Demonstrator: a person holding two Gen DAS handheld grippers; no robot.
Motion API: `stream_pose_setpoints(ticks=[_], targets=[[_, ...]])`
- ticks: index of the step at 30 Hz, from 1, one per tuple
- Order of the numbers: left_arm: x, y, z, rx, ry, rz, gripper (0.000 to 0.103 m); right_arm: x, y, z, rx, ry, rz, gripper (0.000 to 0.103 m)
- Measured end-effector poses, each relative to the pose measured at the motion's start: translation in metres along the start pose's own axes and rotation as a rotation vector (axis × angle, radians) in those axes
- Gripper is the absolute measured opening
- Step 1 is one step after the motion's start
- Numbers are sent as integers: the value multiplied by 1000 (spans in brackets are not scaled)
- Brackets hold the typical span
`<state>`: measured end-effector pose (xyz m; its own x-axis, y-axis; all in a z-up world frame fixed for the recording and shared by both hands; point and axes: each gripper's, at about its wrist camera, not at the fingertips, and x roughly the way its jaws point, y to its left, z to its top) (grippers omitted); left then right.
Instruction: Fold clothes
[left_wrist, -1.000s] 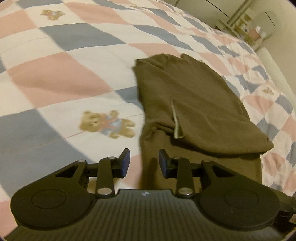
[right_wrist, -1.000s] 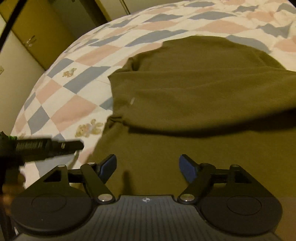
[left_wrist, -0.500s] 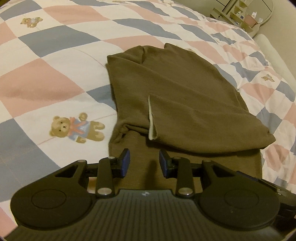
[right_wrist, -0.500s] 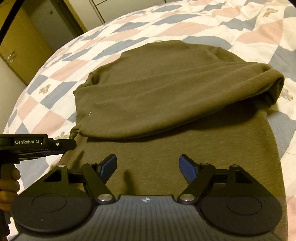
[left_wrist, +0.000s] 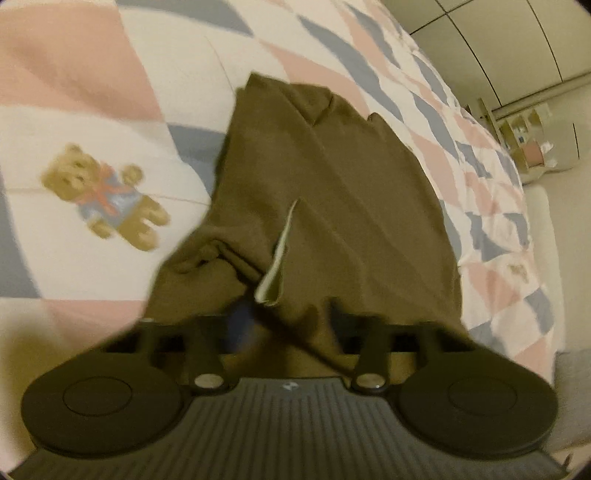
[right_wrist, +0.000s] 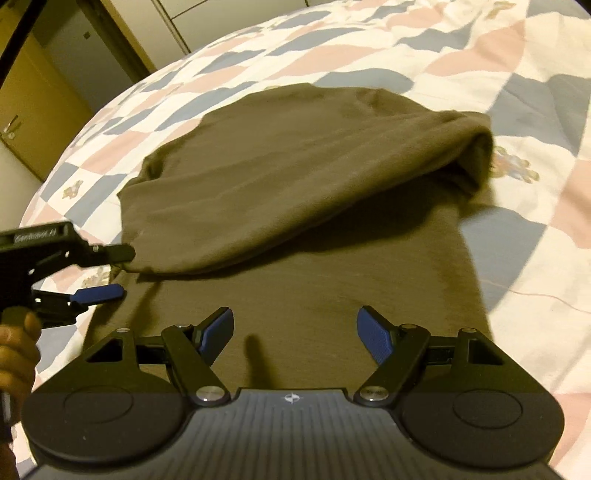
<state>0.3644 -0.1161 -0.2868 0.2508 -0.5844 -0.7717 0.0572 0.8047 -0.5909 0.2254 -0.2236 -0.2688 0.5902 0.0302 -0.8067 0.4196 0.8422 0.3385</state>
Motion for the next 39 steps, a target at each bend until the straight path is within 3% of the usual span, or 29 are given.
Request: stream_pose_setpoints(ticks=[4, 6, 9, 11, 14, 16, 19, 22, 24, 26, 27, 28, 31, 34, 38, 39], targets=[[-37, -47, -5, 277, -164, -12, 1, 1, -8, -2, 10, -3, -11, 77], [-64, -59, -6, 387, -289, -7, 1, 0, -10, -1, 14, -6, -16, 76], [-81, -48, 4, 439, -383, 106, 1, -4, -15, 3, 32, -37, -32, 68], [-70, -27, 15, 419, -333, 195, 1, -9, -20, 8, 54, -80, -57, 67], [-49, -7, 20, 412, -266, 257, 1, -10, -24, 16, 74, -130, -95, 65], [-41, -4, 17, 426, -244, 270, 1, -8, -26, 21, 67, -150, -123, 56], [-41, 0, 16, 424, -245, 261, 1, -5, -23, 30, -1, -190, -218, 52], [-46, 6, 16, 407, -248, 237, 1, 1, -18, 39, -147, -207, -315, 52], [-48, 9, 14, 416, -234, 239, 1, 9, -6, 39, -327, -196, -375, 51], [-47, 9, 12, 429, -227, 237, 1, 21, 3, 32, -524, -161, -412, 27], [-45, 9, 10, 439, -220, 242, 1, 27, 5, 28, -606, -144, -420, 9], [-43, 9, 8, 452, -209, 253, 1, 27, 4, 27, -629, -151, -423, 10], [-38, 15, 1, 462, -178, 276, 2, 12, -32, 39, -278, -181, -297, 9], [-42, 24, -1, 422, -166, 279, 5, 12, -65, 39, 6, -136, -218, 9], [-50, 36, 9, 307, -155, 282, 16, 6, -67, 45, 89, -65, -210, 16], [-53, 40, 11, 263, -156, 265, 16, 2, -65, 46, 90, -55, -221, 25]])
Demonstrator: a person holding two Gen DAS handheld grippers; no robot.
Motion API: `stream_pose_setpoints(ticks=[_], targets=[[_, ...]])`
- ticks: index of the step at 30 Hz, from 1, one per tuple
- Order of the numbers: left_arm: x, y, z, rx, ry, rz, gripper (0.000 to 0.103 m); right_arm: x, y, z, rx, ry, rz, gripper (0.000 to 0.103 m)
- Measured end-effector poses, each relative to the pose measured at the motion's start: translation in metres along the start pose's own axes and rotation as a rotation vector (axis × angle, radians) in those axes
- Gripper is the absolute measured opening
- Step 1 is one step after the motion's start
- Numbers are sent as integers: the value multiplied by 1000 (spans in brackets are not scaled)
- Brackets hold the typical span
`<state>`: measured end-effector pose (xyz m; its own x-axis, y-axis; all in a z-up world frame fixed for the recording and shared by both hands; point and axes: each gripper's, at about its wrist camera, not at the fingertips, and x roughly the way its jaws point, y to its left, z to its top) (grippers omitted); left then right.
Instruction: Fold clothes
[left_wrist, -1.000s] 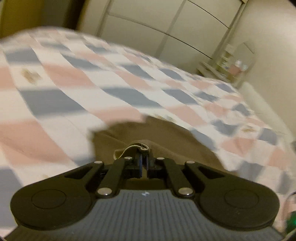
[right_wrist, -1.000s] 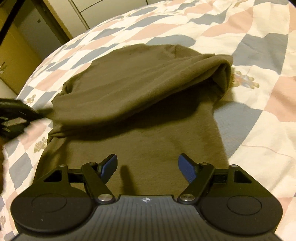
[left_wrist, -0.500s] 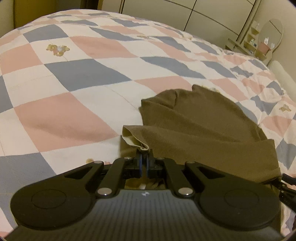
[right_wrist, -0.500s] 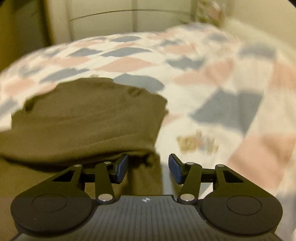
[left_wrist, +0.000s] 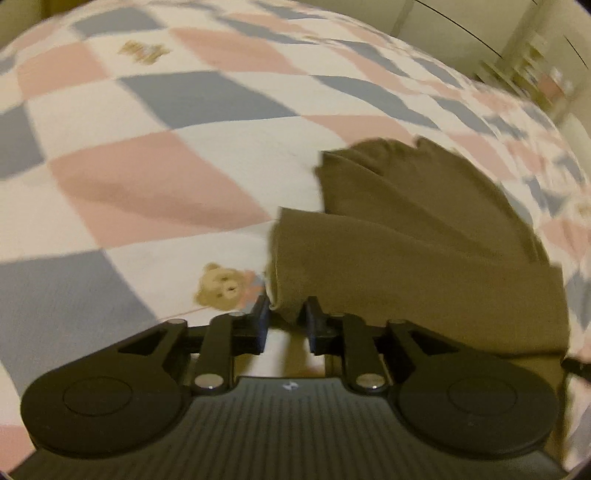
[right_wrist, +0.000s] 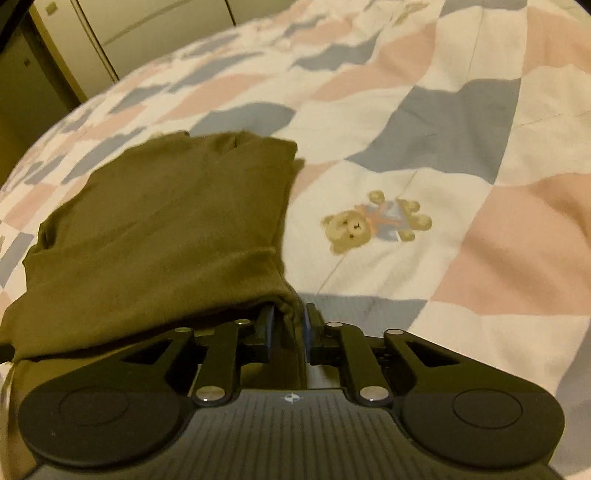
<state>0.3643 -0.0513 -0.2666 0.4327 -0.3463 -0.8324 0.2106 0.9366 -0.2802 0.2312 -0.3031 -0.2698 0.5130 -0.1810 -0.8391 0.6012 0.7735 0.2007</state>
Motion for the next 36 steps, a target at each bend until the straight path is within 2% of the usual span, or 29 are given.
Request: stream_pose_setpoints(ticks=[1, 2, 4, 7, 9, 12, 13, 14, 15, 16, 18, 20, 23, 25, 26, 28, 30, 32, 34, 36], targets=[[-3, 6, 1, -48, 3, -18, 16, -7, 1, 1, 1, -4, -10, 30], [-5, 12, 2, -102, 13, -41, 18, -12, 2, 2, 5, -16, -14, 31], [-8, 25, 0, -219, 41, -100, 34, -23, 3, 5, 13, -50, 1, 32], [-5, 40, -8, -389, 77, -178, 39, -31, 6, 11, 22, -117, 51, 34], [3, 48, -14, -512, 91, -225, 44, -30, 11, 14, 26, -149, 81, 40], [16, 53, -16, -636, 80, -258, 43, -17, 18, 15, 37, -127, 88, 40], [20, 50, -13, -634, 73, -252, 37, -13, 19, 14, 41, -122, 88, 40], [24, 43, -10, -595, 73, -231, 34, -10, 21, 13, 45, -116, 88, 40], [26, 35, -5, -536, 77, -202, 24, -8, 21, 11, 45, -112, 84, 40], [29, 26, -1, -477, 80, -174, 10, -7, 21, 9, 45, -109, 80, 40], [26, 1, 4, -283, 48, -84, 3, -5, 21, 5, 44, -102, 71, 41], [15, -36, 6, -1, -41, 28, 3, -5, 18, 3, 50, -93, 67, 41], [1, -109, -22, 586, -241, 150, 2, -5, 15, 2, 59, -89, 63, 40], [5, -141, -51, 881, -282, 134, 3, -6, 12, 1, 65, -93, 63, 40], [10, -151, -62, 971, -268, 119, 4, -6, 11, 1, 70, -92, 64, 40], [25, -160, -77, 1061, -195, 88, 12, -6, 9, 0, 80, -85, 68, 41], [35, -159, -82, 1057, -153, 98, 16, -6, 8, -2, 83, -77, 72, 41], [28, -151, -73, 974, -131, 63, 19, -7, 7, -2, 81, -74, 76, 42], [12, -139, -50, 826, -92, -65, 25, -9, 5, -1, 76, -75, 80, 45], [-4, -125, -29, 682, -82, -213, 25, -14, 2, -1, 68, -87, 78, 45]])
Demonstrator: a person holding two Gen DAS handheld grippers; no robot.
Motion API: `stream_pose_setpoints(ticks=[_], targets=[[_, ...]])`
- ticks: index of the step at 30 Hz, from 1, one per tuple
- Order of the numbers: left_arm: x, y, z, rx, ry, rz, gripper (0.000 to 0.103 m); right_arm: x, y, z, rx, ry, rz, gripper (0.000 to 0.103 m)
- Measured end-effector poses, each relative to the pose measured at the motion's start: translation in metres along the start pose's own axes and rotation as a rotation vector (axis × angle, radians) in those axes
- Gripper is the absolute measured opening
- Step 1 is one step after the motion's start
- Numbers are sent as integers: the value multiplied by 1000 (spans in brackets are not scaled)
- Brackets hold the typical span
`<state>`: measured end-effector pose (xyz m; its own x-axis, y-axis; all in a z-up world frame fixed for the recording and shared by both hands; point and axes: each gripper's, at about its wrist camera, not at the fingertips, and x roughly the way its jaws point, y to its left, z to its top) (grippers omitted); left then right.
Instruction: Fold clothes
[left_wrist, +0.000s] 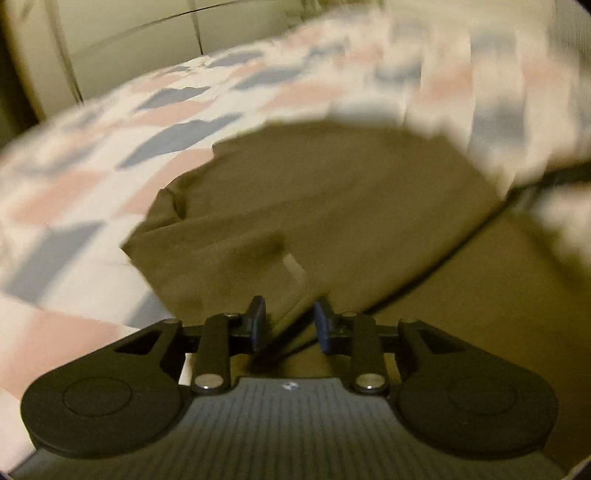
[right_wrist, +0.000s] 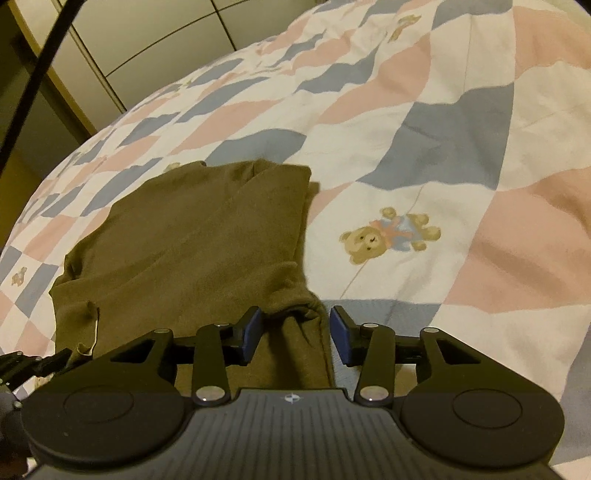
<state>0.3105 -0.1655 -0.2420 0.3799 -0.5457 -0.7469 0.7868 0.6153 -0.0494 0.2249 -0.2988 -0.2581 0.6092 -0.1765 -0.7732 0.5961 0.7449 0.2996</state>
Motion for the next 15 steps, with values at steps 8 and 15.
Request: stream_pose_setpoints(ticks=[8, 15], targets=[[49, 24, 12, -150, 132, 33, 18, -5, 12, 14, -90, -68, 99, 45], [48, 21, 42, -72, 79, 61, 18, 24, 31, 34, -231, -11, 141, 44]])
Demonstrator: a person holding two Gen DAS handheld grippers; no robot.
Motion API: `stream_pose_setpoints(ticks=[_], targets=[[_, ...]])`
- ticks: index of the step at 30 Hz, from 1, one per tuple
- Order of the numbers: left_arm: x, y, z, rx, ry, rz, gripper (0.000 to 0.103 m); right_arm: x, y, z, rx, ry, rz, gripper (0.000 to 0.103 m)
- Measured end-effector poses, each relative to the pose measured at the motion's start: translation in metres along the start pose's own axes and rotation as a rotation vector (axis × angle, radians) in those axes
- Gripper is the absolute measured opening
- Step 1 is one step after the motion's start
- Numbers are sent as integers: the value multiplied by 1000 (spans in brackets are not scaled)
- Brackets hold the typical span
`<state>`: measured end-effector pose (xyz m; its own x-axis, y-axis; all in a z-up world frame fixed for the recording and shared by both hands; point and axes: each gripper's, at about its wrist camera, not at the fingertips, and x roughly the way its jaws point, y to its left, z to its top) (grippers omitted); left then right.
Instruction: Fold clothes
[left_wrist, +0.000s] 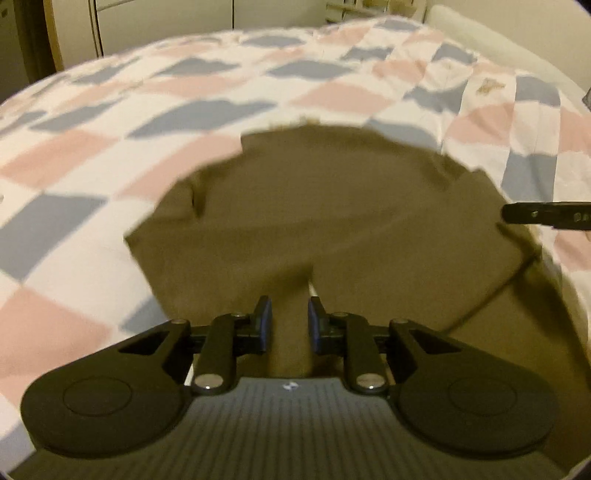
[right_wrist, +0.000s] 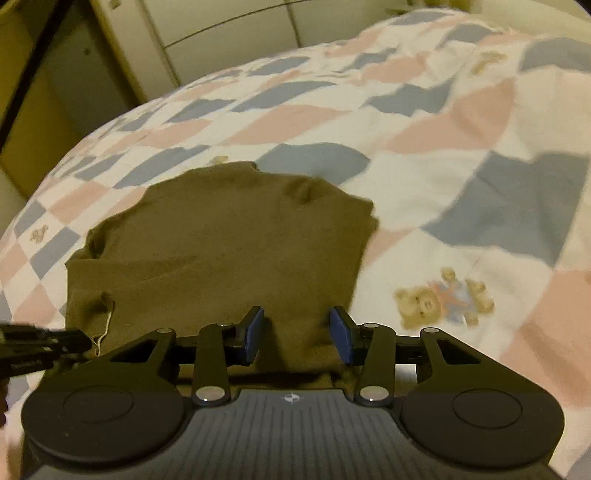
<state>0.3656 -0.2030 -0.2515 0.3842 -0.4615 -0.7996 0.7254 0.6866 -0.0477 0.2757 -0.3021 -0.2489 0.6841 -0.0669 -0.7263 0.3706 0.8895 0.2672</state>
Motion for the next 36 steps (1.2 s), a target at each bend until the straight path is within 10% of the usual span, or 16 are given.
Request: stream_pose_setpoints(ticks=[10, 17, 30, 32, 34, 36], targets=[[37, 6, 2, 122, 147, 5, 19, 40, 3, 39, -121, 44, -3, 43], [25, 54, 63, 16, 61, -73, 27, 48, -28, 73, -99, 119, 114, 44], [135, 79, 131, -163, 141, -150, 40, 170, -33, 147, 136, 169, 330, 50], [143, 76, 135, -161, 147, -168, 37, 189, -30, 146, 185, 206, 360, 50], [145, 72, 137, -139, 139, -182, 6, 202, -27, 144, 213, 226, 371, 49], [133, 66, 137, -95, 96, -183, 5, 206, -24, 143, 217, 211, 384, 26]])
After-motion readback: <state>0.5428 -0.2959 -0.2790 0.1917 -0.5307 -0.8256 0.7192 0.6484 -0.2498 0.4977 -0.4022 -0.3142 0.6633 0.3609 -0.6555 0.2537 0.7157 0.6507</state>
